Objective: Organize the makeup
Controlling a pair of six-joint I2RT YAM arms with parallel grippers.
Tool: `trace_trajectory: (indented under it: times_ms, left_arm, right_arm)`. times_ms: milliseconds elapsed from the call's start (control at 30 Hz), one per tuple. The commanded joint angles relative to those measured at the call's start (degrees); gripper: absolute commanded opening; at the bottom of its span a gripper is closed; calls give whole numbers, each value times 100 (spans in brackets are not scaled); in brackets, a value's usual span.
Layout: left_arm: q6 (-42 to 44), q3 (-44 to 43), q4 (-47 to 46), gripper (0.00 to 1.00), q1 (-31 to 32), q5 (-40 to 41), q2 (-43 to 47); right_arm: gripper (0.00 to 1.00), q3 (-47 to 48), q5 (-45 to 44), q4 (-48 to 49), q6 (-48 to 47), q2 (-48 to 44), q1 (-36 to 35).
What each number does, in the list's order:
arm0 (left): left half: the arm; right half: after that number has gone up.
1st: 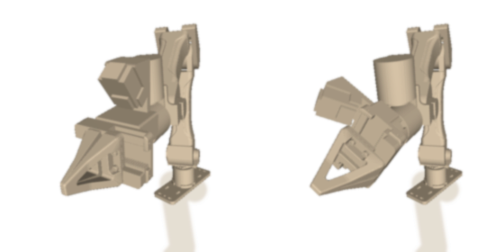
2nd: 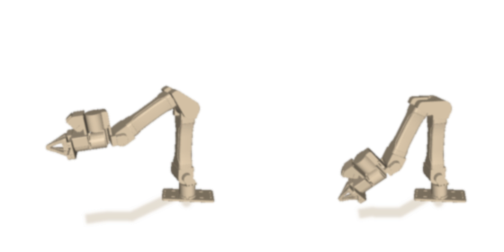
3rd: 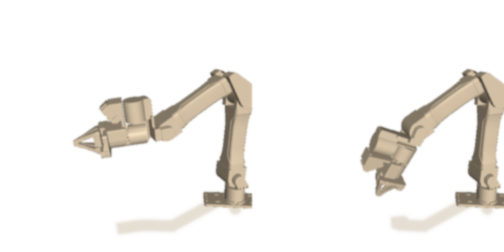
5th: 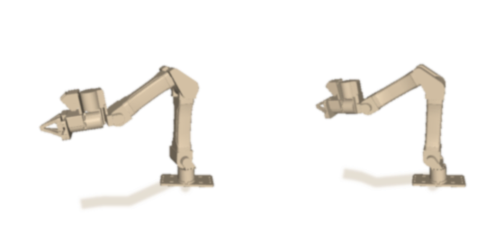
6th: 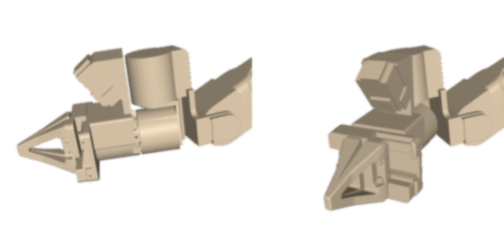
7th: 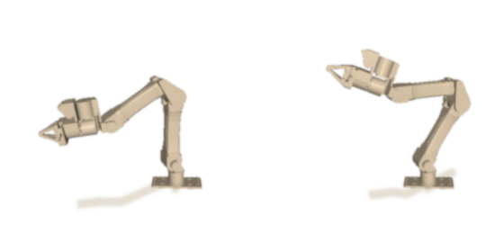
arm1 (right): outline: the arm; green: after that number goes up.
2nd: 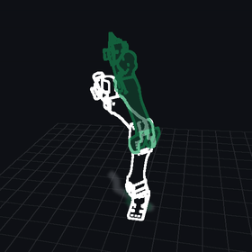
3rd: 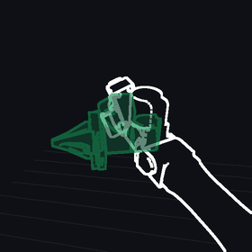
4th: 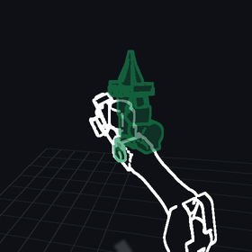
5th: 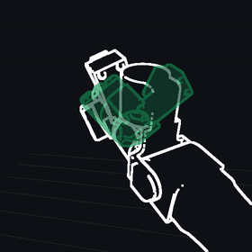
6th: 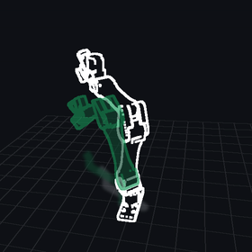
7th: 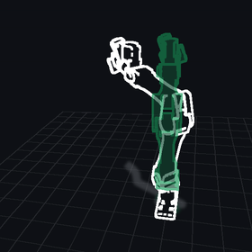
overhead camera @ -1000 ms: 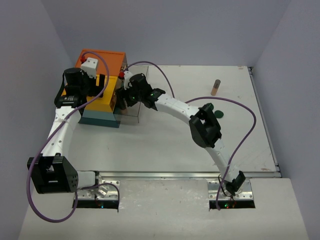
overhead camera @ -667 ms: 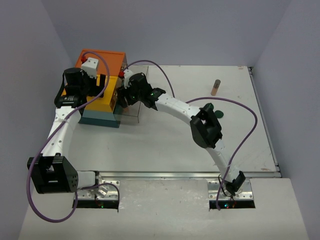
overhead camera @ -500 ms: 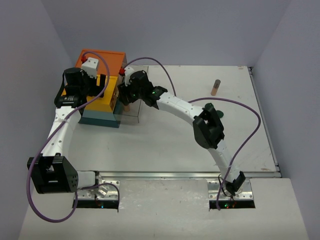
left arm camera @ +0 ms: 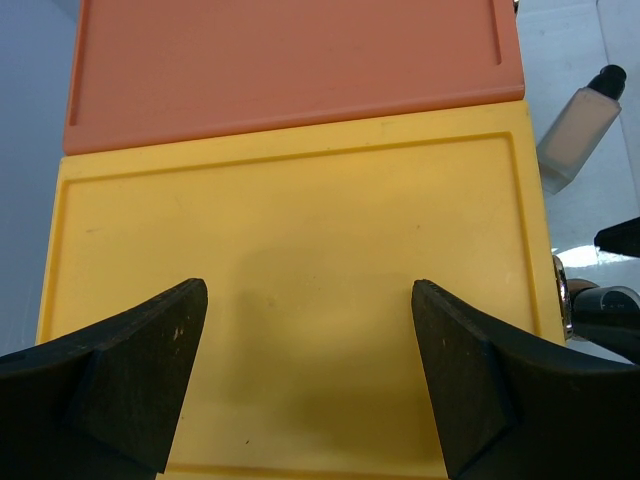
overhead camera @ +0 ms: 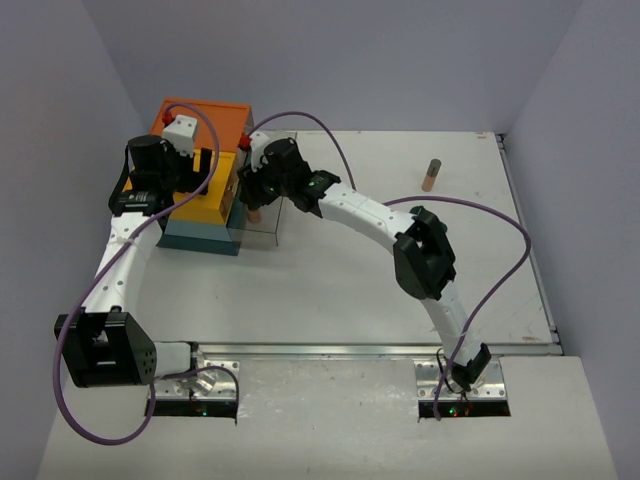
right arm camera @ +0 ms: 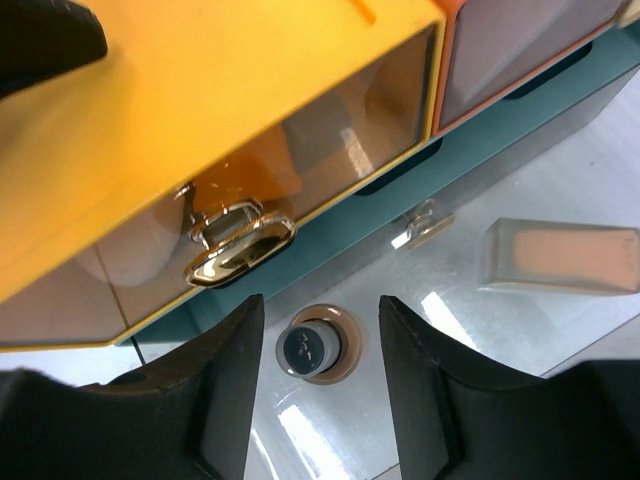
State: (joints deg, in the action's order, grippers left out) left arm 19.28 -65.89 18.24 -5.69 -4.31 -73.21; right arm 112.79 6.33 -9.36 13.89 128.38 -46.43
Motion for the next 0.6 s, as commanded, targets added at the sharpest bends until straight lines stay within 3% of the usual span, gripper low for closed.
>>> trace_trajectory:
  times_ms: [0, 167, 300, 367, 433, 567]
  left_arm:
    - [67, -24, -256, 81, -63, -84, 65]
    - [76, -14, -259, 82, -63, -105, 26]
    - [93, -1, -260, 82, -62, -95, 17]
    - [110, 9, -274, 82, -60, -76, 17]
    - [114, 6, -277, 82, -60, -67, 17]
    - [116, 17, -288, 82, -57, -94, 26]
  right_arm:
    - [53, -54, 136, 37, -175, -343, -29]
    - [45, -27, -70, 26, -229, -232, -52]
    - [27, 73, -291, 101, -212, -121, -59]
    - [10, 267, -397, 35, -215, 7, -59]
    - [0, 323, -409, -20, -144, 41, -59]
    - [0, 28, 373, 293, 651, -185, 66]
